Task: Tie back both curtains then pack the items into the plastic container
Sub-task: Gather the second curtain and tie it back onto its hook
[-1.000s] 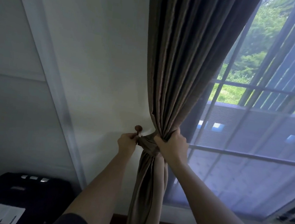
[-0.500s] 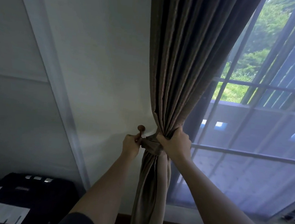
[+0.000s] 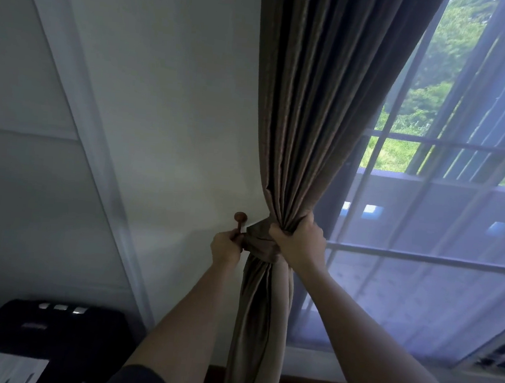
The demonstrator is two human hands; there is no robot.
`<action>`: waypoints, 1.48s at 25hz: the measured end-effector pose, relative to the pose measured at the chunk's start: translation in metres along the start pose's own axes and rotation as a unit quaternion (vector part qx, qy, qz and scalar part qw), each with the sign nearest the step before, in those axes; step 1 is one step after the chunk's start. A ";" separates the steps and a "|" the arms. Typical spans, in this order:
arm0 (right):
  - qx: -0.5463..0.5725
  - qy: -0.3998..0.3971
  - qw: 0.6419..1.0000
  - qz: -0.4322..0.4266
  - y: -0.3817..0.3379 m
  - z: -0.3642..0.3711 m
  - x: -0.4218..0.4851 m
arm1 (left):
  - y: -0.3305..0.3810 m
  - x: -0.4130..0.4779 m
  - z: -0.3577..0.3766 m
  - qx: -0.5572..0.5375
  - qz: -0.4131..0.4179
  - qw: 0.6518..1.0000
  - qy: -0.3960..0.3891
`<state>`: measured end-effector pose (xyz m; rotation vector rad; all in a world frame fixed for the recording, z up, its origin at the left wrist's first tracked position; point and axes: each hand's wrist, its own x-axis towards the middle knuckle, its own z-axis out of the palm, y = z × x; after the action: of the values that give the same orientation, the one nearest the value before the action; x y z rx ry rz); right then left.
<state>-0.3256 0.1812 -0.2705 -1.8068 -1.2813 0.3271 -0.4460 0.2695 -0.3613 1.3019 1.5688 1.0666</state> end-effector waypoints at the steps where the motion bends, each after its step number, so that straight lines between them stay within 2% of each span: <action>1: 0.012 0.004 1.000 0.003 0.003 0.000 -0.002 | -0.002 0.001 -0.002 -0.024 -0.024 0.999 -0.015; 4: 0.040 0.021 0.999 0.004 0.011 0.000 -0.008 | -0.010 -0.004 -0.006 -0.183 -0.079 0.978 -0.063; 6: 0.072 0.026 0.997 -0.018 0.018 0.002 -0.018 | -0.022 -0.011 -0.003 -0.259 -0.118 0.957 -0.061; 7: 0.096 0.031 0.995 -0.028 0.025 0.005 -0.025 | -0.031 -0.016 -0.001 -0.253 -0.128 0.957 -0.058; 9: 0.101 0.040 0.994 -0.023 0.047 0.016 -0.046 | -0.049 -0.019 0.004 -0.173 -0.118 0.974 -0.082; 12: 0.026 -0.027 0.999 0.033 0.077 0.033 -0.067 | -0.055 -0.030 0.007 -0.046 -0.071 0.976 -0.202; 15: 0.013 -0.075 0.996 0.040 0.089 0.040 -0.062 | -0.048 -0.035 0.004 -0.003 -0.005 0.961 -0.278; 19: -0.054 -0.090 0.994 -0.013 0.096 0.038 -0.049 | -0.050 -0.048 0.003 0.072 0.061 0.968 -0.233; 21: -0.102 -0.128 0.986 -0.037 0.105 0.032 -0.046 | -0.055 -0.068 0.010 0.113 0.114 0.966 -0.202; 25: -0.095 -0.224 0.966 -0.085 0.120 -0.001 -0.035 | -0.056 -0.107 0.023 0.233 0.171 0.953 -0.088; 28: -0.123 -0.276 0.947 -0.107 0.135 -0.028 -0.014 | -0.046 -0.132 0.042 0.243 0.178 0.951 -0.074; 30: -0.136 -0.276 0.946 -0.104 0.142 -0.034 0.006 | -0.037 -0.138 0.060 0.258 0.181 0.947 -0.066; 34: -0.196 -0.192 0.956 -0.101 0.140 -0.013 0.019 | -0.037 -0.120 0.071 0.305 0.174 0.935 -0.039; 37: -0.109 -0.189 0.973 -0.080 0.148 0.001 0.000 | -0.054 -0.104 0.051 0.240 0.158 0.955 -0.075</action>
<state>-0.2320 0.1684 -0.3847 -1.8639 -1.7782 0.4708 -0.4003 0.1659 -0.4211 1.9678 1.5927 0.7656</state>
